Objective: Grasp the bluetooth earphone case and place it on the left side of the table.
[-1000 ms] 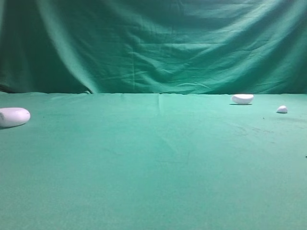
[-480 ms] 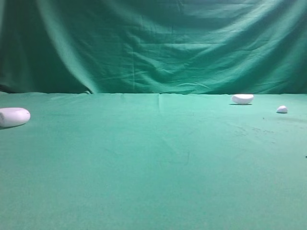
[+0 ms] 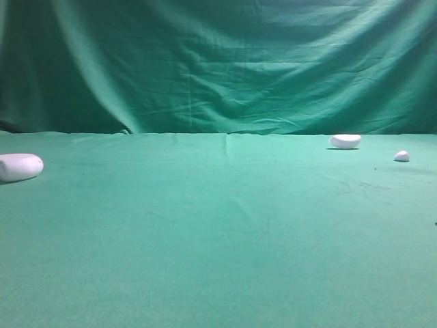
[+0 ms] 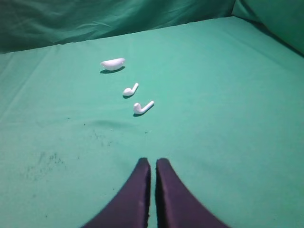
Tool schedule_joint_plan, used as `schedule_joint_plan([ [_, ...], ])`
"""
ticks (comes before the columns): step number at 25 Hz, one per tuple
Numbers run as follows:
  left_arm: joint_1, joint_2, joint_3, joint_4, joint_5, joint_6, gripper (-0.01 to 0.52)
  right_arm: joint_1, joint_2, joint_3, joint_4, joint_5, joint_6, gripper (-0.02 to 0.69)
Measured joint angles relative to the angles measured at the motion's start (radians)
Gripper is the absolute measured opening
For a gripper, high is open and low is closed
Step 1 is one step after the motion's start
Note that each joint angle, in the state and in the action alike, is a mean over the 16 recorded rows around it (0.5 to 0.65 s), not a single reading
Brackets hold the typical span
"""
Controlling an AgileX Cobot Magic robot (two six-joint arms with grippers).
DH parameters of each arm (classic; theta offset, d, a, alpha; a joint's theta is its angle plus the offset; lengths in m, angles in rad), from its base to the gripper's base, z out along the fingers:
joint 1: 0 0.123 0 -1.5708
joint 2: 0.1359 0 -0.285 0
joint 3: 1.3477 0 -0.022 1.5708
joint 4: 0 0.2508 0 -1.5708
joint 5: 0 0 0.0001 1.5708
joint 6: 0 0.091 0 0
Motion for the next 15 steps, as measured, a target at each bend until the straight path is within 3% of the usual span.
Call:
schedule_joint_plan([
  [15, 0.000, 0.000, 0.000, 0.000, 0.000, 0.000, 0.000, -0.001, 0.000, 0.000, 0.000, 0.000, -0.004, 0.000],
])
